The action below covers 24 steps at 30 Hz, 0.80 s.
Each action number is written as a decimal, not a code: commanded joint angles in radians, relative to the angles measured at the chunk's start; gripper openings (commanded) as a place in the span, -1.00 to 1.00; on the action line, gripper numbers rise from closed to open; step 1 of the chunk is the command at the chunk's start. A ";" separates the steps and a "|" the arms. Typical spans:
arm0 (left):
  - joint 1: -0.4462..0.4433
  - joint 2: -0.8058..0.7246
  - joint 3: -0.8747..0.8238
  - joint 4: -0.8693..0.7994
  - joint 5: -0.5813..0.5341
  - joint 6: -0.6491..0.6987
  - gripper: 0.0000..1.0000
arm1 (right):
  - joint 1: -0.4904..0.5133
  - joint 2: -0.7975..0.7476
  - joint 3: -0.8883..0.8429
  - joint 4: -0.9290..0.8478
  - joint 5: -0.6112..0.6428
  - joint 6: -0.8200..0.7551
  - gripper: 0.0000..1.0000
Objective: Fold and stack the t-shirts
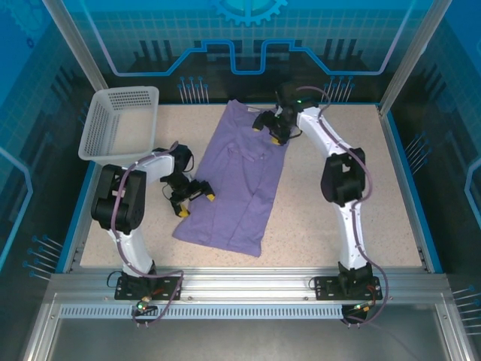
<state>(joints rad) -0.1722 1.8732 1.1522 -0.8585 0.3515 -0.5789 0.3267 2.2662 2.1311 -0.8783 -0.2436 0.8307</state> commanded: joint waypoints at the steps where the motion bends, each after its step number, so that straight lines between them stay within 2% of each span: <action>1: -0.042 0.087 -0.009 0.026 0.060 0.001 0.88 | 0.051 -0.060 -0.216 0.020 0.028 -0.008 0.41; 6: -0.093 0.117 0.023 0.010 0.082 0.001 0.89 | 0.050 -0.057 -0.386 0.067 0.052 -0.005 0.36; 10: -0.133 0.132 0.050 -0.007 0.090 -0.001 0.88 | 0.034 -0.003 -0.358 -0.013 0.084 -0.050 0.34; 15: -0.186 0.163 0.093 0.002 0.148 0.009 0.89 | -0.049 0.002 -0.372 -0.039 0.090 -0.088 0.34; 19: -0.232 0.228 0.171 -0.003 0.192 0.021 0.89 | -0.107 0.031 -0.304 -0.091 0.111 -0.162 0.35; 24: -0.248 0.282 0.268 0.011 0.212 -0.018 0.89 | -0.177 0.074 -0.227 -0.124 0.107 -0.202 0.35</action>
<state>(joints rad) -0.4099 2.0808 1.3876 -0.9562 0.5781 -0.6018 0.1844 2.2902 1.8626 -0.9413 -0.1680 0.6834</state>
